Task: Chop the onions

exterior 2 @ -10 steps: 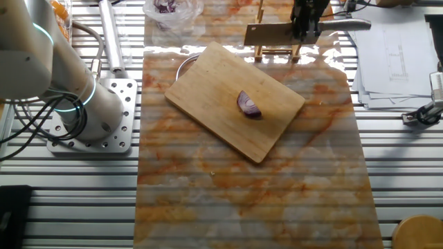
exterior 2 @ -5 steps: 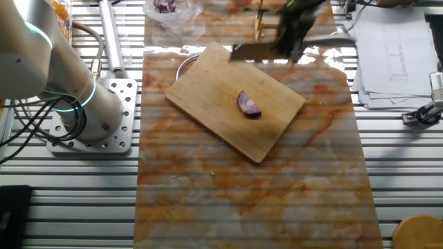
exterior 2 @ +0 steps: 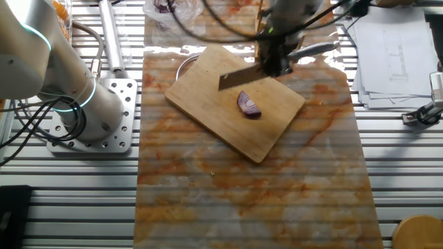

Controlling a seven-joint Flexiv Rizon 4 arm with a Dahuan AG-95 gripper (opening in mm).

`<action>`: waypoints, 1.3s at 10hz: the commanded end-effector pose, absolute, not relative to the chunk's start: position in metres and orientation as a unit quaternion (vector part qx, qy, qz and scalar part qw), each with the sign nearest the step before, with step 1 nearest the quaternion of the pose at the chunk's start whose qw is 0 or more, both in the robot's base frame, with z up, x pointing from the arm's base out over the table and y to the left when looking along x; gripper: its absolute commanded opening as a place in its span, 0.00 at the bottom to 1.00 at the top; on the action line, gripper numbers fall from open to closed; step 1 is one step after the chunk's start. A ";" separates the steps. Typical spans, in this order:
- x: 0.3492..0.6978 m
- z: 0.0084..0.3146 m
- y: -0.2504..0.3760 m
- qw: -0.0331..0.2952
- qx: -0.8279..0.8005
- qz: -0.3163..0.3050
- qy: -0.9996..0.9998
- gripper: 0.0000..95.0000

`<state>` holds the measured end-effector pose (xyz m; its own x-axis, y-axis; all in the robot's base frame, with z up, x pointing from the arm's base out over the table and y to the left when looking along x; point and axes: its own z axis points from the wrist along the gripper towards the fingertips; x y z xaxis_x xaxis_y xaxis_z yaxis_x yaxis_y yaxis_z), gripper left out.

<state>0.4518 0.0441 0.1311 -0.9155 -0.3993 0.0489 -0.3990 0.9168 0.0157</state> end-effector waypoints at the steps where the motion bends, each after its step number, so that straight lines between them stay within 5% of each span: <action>1: 0.450 0.115 0.043 0.029 0.212 -0.003 -0.977 0.00; 13: 0.453 0.106 0.050 0.057 0.168 -0.005 -0.984 0.00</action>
